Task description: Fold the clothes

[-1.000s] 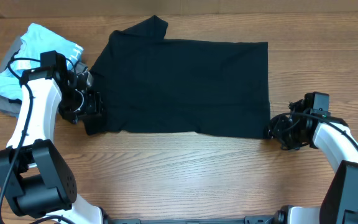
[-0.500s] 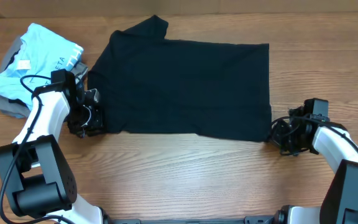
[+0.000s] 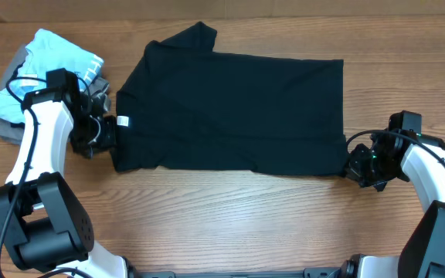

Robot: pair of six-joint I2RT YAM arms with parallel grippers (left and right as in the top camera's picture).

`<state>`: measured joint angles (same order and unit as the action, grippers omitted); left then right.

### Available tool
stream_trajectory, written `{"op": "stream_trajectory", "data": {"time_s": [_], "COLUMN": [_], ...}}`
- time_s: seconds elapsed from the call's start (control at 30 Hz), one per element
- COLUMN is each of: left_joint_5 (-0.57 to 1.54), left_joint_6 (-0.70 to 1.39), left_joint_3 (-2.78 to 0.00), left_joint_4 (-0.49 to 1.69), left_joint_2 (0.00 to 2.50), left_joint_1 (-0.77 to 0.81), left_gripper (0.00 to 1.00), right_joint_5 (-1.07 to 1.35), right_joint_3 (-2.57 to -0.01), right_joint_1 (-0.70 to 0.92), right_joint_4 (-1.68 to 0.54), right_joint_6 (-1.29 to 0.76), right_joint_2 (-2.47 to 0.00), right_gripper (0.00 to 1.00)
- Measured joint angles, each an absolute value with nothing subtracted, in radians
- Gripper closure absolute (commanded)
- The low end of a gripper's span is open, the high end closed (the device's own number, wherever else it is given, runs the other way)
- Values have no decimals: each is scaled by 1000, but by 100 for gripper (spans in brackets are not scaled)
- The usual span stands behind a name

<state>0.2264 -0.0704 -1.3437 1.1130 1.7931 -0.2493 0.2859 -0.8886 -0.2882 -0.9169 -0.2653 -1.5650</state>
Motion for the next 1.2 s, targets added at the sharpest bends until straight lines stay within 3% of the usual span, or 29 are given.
{"op": "stream_trajectory", "data": {"time_s": [0.03,0.07,0.37,0.4,0.53,0.8,1.07,1.1,1.13,1.2], "left_joint_5": [233,244,308,312,319,301,210,203,202,213], "left_joint_6": [-77,-79,-79,-82,-91,-105,-108,-108,-108,-114], "left_joint_3": [-1338,-1325,-1114,-1101,-1076,-1101,-1331,-1349,-1361,-1370], "left_joint_4": [1138,1148,1016,1008,965,958,1015,1022,1033,1082], "left_joint_2": [1793,1793,1792,1792,1792,1792,1792,1792,1792,1792], "left_joint_1": [-249,-247,-242,-242,-242,-242,-245,-245,-245,-245], "left_gripper": [44,43,43,46,96,96,96,92,80,67], "right_joint_5": [284,283,280,280,280,270,191,187,182,176], "right_joint_3": [-889,-889,-889,-889,-889,-889,-889,-889,-889,-889], "right_joint_1": [-288,-288,-288,-288,-288,-288,-288,-288,-288,-288], "right_joint_4": [-916,-916,-913,-911,-901,-904,-954,-960,-963,-962], "right_joint_6": [-266,-266,-269,-270,-277,-284,-321,-322,-323,-326], "right_joint_2": [-1565,-1565,-1565,-1565,-1565,-1565,-1565,-1565,-1565,-1565], "right_gripper": [96,96,96,96,96,96,96,96,96,96]}}
